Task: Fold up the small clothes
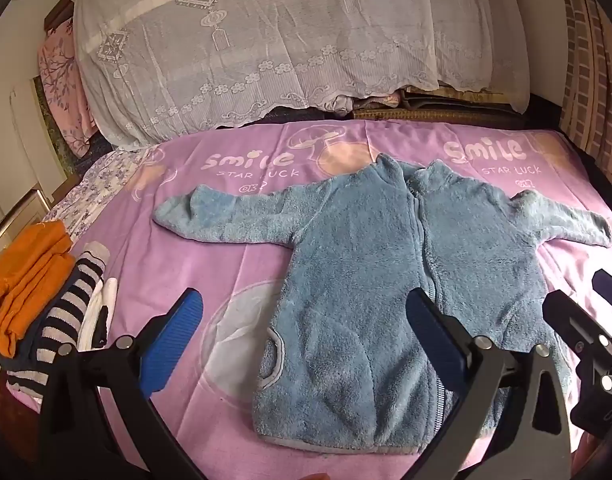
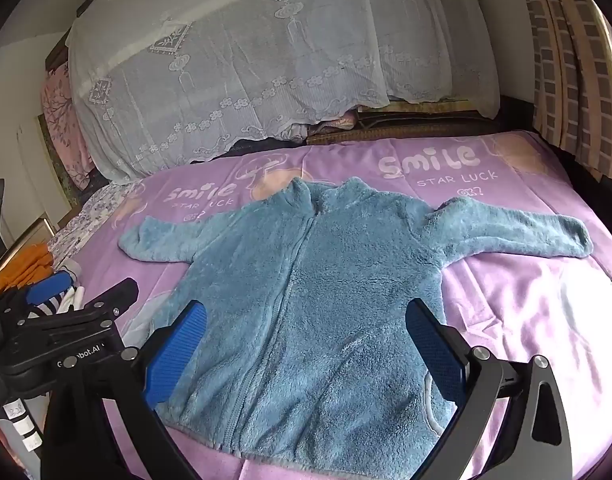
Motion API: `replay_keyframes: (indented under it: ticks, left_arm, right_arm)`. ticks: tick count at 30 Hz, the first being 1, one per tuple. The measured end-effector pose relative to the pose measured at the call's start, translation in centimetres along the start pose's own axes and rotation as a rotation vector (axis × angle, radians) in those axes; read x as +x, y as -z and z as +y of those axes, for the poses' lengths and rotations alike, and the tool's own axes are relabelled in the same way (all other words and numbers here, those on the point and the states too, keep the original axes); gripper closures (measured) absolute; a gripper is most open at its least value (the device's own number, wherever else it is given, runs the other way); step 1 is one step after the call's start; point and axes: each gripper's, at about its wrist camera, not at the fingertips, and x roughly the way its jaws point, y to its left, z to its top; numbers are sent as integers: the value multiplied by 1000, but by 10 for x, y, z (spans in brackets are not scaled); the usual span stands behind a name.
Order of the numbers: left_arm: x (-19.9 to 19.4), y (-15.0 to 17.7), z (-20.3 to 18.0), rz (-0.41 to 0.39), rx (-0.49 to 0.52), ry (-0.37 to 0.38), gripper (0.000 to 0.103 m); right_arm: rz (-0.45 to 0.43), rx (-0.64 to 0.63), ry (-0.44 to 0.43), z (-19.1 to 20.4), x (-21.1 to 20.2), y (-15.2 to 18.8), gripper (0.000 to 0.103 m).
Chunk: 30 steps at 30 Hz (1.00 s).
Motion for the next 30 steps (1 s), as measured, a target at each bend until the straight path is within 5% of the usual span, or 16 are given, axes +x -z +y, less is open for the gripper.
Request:
replay_keyframes:
  ticks: [30]
  left_arm:
    - [0,3,-1,-5,3,-25,4]
  right_arm:
    - [10,5,-4,0,2,2,3]
